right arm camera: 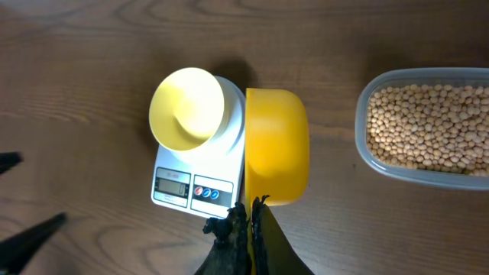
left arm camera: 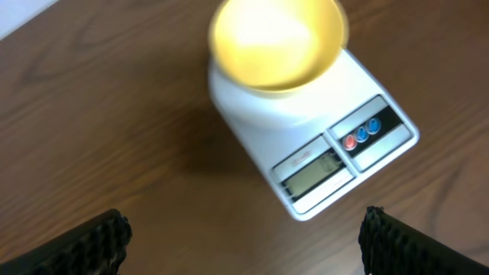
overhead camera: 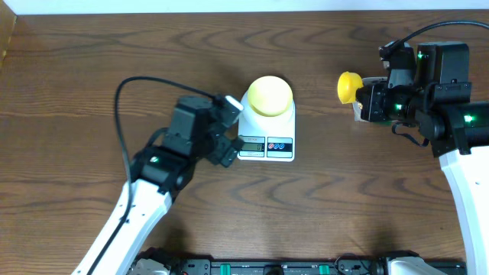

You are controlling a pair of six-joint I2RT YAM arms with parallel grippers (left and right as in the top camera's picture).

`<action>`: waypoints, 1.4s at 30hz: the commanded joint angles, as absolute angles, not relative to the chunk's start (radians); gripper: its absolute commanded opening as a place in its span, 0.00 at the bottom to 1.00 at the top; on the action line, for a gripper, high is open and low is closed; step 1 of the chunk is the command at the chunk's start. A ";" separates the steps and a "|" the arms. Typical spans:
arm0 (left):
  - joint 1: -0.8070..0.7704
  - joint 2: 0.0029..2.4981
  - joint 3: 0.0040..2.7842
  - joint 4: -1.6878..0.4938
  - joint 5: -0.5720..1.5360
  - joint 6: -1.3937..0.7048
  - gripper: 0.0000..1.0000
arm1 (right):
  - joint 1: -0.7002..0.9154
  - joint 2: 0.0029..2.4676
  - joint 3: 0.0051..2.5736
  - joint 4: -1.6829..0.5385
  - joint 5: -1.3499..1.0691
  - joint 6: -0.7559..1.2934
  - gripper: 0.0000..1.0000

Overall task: Scoop item into bowl and weigh 50g on scale
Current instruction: 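Withdraw the left gripper from the scale, then move the yellow scoop with the right gripper over the soybean tub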

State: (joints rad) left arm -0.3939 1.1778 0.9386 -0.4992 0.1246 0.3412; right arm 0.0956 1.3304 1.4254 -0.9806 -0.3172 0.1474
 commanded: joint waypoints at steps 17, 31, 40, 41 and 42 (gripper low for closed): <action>-0.324 1.124 0.937 -0.651 0.120 0.373 0.98 | 0.068 1.324 1.446 -0.919 -0.294 0.133 0.01; -0.324 1.124 0.937 -0.651 0.120 0.373 0.98 | -0.061 1.324 1.446 -0.896 -0.290 0.171 0.01; -0.324 1.124 0.937 -0.651 0.120 0.373 0.97 | -0.082 1.325 1.446 -0.936 -0.293 0.252 0.01; -0.324 1.124 0.937 -0.651 0.120 0.373 0.97 | -0.081 1.325 1.446 -0.935 -0.278 0.205 0.01; -0.324 1.124 0.937 -0.651 0.120 0.373 0.98 | -0.081 1.325 1.446 -0.935 -0.266 0.186 0.01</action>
State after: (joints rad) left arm -0.3279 1.1240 0.9386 -0.6483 0.1249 0.3641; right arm -0.0772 1.3304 1.4258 -0.9371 -0.2909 0.2314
